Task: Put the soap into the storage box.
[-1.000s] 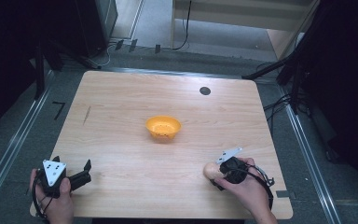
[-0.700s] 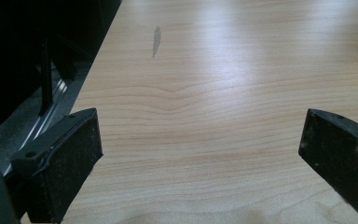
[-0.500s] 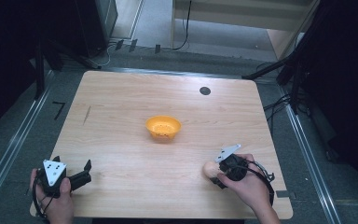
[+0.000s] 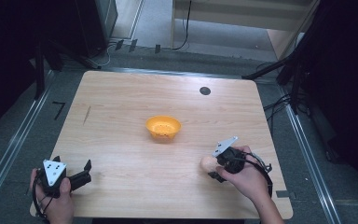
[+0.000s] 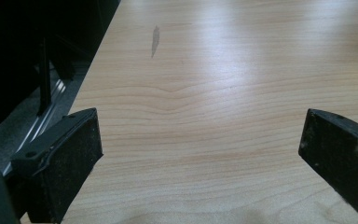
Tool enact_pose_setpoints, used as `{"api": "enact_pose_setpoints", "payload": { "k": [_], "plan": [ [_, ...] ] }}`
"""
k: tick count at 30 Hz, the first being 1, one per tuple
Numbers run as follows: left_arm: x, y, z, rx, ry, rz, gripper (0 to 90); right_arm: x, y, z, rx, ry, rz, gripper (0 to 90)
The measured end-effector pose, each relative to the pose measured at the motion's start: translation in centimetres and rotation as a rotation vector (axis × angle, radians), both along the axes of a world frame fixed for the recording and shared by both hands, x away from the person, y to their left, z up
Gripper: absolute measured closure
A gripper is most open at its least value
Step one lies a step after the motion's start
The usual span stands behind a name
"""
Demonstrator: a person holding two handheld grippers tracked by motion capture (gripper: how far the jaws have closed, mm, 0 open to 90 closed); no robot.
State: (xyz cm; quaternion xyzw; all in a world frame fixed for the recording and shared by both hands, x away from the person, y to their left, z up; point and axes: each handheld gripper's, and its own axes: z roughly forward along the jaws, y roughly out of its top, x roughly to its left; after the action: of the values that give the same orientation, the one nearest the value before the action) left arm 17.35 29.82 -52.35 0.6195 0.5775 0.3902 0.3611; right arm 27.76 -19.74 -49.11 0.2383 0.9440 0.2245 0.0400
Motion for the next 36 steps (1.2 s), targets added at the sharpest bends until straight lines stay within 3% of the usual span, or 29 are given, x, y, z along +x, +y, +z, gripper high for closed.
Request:
{"api": "enact_pose_setpoints", "payload": {
  "k": [17, 25, 36],
  "plan": [
    [0.0, 0.0, 0.0, -0.004, 0.001, 0.001, 0.0, 1.9, 1.5, 1.3, -0.015, -0.024, 0.054, 33.8],
    [0.0, 0.0, 0.0, -0.005, 0.002, 0.003, 0.0, 2.7, 2.3, 1.1, -0.024, -0.024, 0.079, 33.8],
    [0.0, 0.0, 0.0, -0.003, 0.001, -0.004, 0.0, 4.1, 3.9, 2.7, -0.026, -0.039, 0.121, 33.8]
  ]
}}
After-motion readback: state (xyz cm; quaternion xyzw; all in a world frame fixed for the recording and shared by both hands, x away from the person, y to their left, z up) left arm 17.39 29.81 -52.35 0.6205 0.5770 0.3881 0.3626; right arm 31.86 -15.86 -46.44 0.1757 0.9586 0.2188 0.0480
